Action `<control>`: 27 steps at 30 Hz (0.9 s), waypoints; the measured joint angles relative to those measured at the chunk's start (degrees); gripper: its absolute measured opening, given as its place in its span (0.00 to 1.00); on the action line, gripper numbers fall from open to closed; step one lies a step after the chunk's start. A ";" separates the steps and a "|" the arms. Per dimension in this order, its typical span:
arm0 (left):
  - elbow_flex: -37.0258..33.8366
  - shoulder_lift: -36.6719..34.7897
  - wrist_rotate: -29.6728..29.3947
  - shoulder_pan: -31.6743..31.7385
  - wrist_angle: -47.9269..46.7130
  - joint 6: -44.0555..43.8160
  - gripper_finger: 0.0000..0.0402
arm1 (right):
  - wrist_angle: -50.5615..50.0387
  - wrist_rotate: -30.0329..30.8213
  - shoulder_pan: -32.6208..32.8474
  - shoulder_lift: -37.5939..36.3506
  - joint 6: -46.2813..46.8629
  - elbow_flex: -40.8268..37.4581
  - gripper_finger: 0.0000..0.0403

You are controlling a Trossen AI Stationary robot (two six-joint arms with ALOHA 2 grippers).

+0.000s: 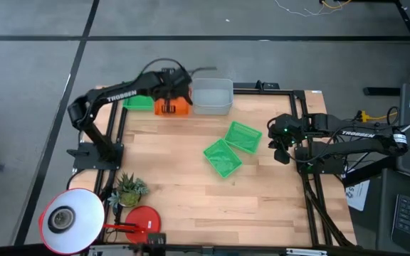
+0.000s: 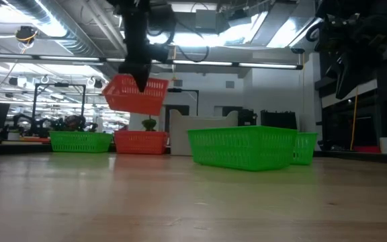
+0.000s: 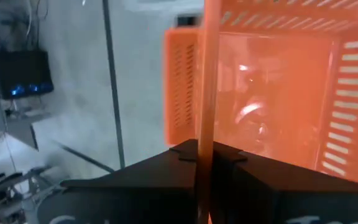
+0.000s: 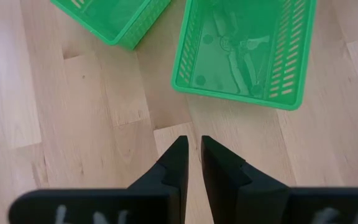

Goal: Stack baskets by color
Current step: Stack the bottom orange bin on the top orange bins

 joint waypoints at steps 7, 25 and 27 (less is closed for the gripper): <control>0.01 0.23 5.25 6.64 11.82 8.53 0.00 | -0.02 0.00 0.00 0.00 0.00 0.00 0.11; -0.04 10.24 7.55 13.17 12.63 14.78 0.00 | -0.01 0.00 -0.01 0.00 0.02 0.00 0.11; -0.04 10.27 7.49 13.10 12.81 14.79 0.00 | -0.02 0.00 -0.02 0.00 0.01 0.00 0.11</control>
